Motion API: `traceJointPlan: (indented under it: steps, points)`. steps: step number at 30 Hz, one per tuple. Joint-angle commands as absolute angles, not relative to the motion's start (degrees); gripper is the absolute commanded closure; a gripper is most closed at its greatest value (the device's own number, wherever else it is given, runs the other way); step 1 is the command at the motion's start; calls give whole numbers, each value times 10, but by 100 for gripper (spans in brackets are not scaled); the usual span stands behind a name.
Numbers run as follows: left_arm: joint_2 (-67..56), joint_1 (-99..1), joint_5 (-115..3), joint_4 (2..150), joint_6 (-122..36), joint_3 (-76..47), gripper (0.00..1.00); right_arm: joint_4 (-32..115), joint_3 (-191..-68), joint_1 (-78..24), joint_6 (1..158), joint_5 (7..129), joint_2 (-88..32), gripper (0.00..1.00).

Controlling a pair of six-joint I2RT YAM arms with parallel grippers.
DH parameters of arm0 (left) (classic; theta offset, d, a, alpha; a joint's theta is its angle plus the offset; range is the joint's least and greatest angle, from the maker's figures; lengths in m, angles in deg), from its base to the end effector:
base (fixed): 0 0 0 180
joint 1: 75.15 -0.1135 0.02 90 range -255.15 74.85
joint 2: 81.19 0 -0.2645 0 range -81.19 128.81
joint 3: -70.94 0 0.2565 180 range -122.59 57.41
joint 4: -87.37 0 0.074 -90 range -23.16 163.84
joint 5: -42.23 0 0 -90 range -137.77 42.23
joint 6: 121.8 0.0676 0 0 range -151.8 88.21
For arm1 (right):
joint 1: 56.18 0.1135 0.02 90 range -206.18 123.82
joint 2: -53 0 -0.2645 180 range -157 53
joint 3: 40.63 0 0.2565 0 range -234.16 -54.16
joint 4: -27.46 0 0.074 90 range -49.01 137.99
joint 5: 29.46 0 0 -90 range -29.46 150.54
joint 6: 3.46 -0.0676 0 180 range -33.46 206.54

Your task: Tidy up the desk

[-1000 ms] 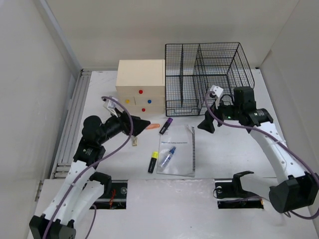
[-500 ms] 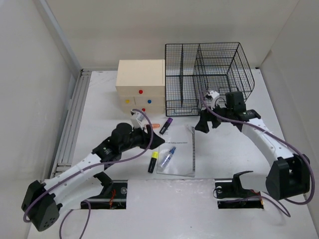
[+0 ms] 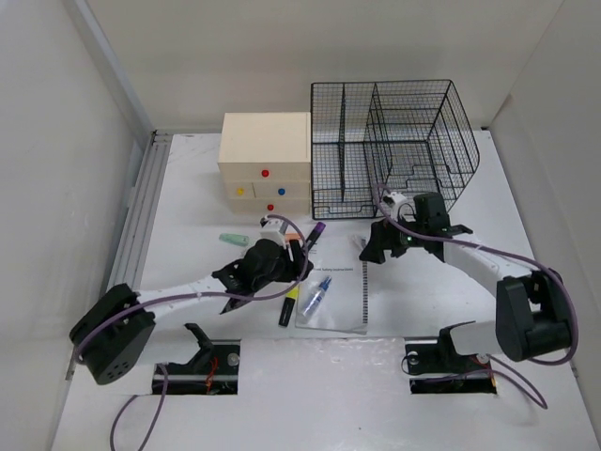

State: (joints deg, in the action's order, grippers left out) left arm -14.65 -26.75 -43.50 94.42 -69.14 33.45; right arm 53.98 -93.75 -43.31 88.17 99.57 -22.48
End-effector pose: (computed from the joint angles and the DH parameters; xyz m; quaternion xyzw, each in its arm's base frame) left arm 0.1831 -0.1986 0.1786 0.0591 0.8266 -0.3575 0.4306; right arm 0.2577 0.1026 0.1767 -0.2278 0.8607 0.3437 0.2988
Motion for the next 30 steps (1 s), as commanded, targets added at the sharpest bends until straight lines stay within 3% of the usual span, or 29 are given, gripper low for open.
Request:
traceJointPlan:
  steps: [1,10,16,19,20,21,23,25,28,30]
  points:
    - [-96,-265,-405,1020,-674,339,46,480,-942,-418,867,1019,-268,3]
    - [-17,-265,-410,1066,-674,333,49,462,-953,-387,860,1019,-340,3]
    - [33,-265,-476,1108,-657,327,67,456,-959,-341,860,1030,-366,5]
    - [74,-265,-511,1115,-657,310,75,456,-964,-335,860,1037,-376,13]
    - [82,-265,-518,1115,-657,303,78,456,-964,-335,865,1037,-376,16]
    - [89,-259,-524,1121,-657,298,84,456,-964,-335,865,1044,-376,27]
    - [100,-259,-536,1121,-657,293,85,456,-964,-335,871,1049,-371,42]
    - [107,-259,-537,1121,-657,293,85,456,-964,-335,876,1049,-356,74]
    - [107,-259,-542,1121,-652,288,85,456,-970,-335,881,1055,-334,100]
    - [107,-259,-542,1121,-652,288,83,456,-975,-340,886,1049,-304,100]
